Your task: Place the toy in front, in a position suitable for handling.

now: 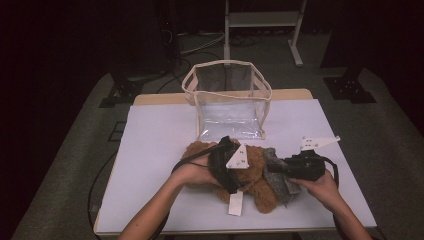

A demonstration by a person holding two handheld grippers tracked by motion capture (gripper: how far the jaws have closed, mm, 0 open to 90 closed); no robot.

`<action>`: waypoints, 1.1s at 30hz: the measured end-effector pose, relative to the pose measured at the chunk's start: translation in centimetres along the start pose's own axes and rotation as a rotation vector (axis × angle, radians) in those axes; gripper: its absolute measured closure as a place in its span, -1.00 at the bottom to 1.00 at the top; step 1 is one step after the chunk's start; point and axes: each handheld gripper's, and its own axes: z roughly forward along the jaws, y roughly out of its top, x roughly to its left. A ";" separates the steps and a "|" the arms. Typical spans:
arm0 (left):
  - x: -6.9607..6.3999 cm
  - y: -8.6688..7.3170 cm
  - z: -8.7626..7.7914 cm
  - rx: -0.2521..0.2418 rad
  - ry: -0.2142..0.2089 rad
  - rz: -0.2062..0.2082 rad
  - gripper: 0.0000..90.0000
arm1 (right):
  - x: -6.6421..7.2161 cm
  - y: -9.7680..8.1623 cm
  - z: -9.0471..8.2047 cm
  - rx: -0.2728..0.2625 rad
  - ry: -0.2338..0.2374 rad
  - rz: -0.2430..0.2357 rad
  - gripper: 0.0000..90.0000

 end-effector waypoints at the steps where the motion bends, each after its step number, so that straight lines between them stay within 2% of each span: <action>1: 0.0 0.0 0.2 0.007 0.000 0.008 -0.96 | 0.0 0.0 0.2 0.003 0.000 0.002 0.60; 3: 0.1 -0.1 0.1 0.009 0.025 0.009 -0.64 | -0.1 0.1 0.4 0.013 -0.008 0.002 0.60; 5: 0.3 -0.1 -0.4 -0.018 0.032 -0.008 -0.35 | -0.4 0.2 0.3 0.002 -0.015 0.010 0.60; 8: 0.9 -0.2 -1.5 -0.073 0.021 -0.046 -0.20 | -0.5 0.8 -0.6 -0.050 -0.022 0.006 0.61; 11: 1.1 -0.1 -2.2 -0.106 0.018 -0.071 -0.16 | -0.2 2.2 -1.7 -0.132 -0.010 0.000 0.61; 13: 1.1 0.1 -2.5 -0.131 0.025 -0.085 -0.15 | 0.2 3.0 -1.7 -0.150 -0.003 -0.011 0.61; 14: 1.3 0.2 -2.7 -0.152 0.029 -0.107 -0.15 | 0.5 3.3 -1.5 -0.149 -0.006 -0.025 0.61; 17: 1.6 -0.1 -3.3 -0.164 0.050 -0.144 -0.13 | 0.6 3.5 -1.2 -0.162 -0.013 -0.019 0.61; 20: 1.8 -0.3 -3.9 -0.164 0.071 -0.153 -0.13 | 0.6 2.8 -0.6 -0.141 -0.021 -0.012 0.61; 25: 1.9 -0.6 -4.4 -0.154 0.072 -0.171 -0.12 | 0.0 0.7 0.9 -0.052 -0.008 0.027 0.61; 28: 1.7 -0.6 -4.1 -0.134 0.061 -0.158 -0.12 | -0.2 0.5 1.1 -0.042 -0.010 0.035 0.61; 30: 1.5 -0.5 -3.9 -0.140 0.057 -0.158 -0.12 | -0.1 1.1 0.9 -0.056 -0.023 0.017 0.61; 33: 1.7 -0.5 -4.0 -0.156 0.061 -0.175 -0.11 | -0.2 1.7 0.4 -0.078 -0.027 0.017 0.61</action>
